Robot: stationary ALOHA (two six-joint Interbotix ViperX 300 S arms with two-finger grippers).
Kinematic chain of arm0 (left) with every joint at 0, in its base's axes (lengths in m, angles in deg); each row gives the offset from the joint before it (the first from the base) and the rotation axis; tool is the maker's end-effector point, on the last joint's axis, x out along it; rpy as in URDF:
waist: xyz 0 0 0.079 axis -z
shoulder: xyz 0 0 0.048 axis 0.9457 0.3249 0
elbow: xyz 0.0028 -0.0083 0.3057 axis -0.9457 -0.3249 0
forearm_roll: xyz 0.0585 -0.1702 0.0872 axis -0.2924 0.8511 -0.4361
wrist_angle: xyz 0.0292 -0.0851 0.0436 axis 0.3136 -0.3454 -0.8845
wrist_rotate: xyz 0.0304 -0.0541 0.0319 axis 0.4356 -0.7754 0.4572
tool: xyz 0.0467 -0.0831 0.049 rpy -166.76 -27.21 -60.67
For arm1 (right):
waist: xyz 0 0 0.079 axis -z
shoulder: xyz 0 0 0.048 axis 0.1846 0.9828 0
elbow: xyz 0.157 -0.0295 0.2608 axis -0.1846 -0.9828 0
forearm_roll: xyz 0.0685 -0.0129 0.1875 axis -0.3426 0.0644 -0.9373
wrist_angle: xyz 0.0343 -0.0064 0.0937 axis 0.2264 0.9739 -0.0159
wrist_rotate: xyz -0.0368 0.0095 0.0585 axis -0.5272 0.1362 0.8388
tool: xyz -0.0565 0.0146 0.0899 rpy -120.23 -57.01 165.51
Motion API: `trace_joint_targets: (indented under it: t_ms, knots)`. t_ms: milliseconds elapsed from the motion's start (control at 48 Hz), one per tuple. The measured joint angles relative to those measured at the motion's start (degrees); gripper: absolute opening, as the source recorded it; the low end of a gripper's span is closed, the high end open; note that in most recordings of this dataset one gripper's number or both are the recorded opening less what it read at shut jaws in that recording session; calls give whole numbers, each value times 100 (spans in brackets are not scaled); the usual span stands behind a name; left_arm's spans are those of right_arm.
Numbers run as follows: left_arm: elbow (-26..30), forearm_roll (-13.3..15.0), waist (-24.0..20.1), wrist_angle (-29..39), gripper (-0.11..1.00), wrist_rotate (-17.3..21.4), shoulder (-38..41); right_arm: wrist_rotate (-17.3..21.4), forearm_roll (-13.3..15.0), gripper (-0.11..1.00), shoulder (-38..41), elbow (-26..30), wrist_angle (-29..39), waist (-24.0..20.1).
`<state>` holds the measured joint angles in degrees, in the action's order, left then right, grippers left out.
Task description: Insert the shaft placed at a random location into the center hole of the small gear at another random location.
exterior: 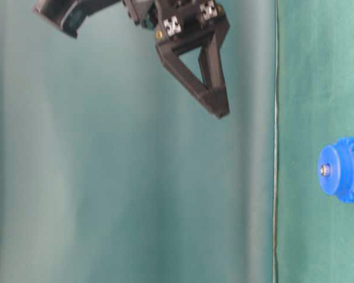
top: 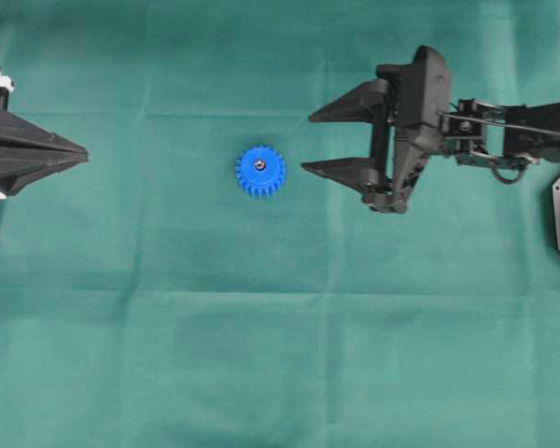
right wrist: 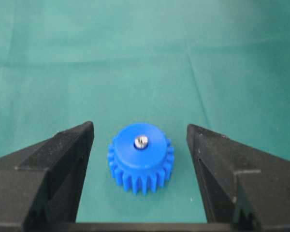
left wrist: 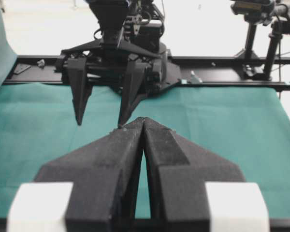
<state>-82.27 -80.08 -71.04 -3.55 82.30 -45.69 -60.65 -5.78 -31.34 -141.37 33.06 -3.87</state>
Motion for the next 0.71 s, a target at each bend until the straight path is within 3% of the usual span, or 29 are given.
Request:
trace_joint_targets:
  t_ms: [708]
  knots:
    - [0, 0, -9, 35, 0, 0, 0, 0, 0, 77, -501, -387, -9, 0]
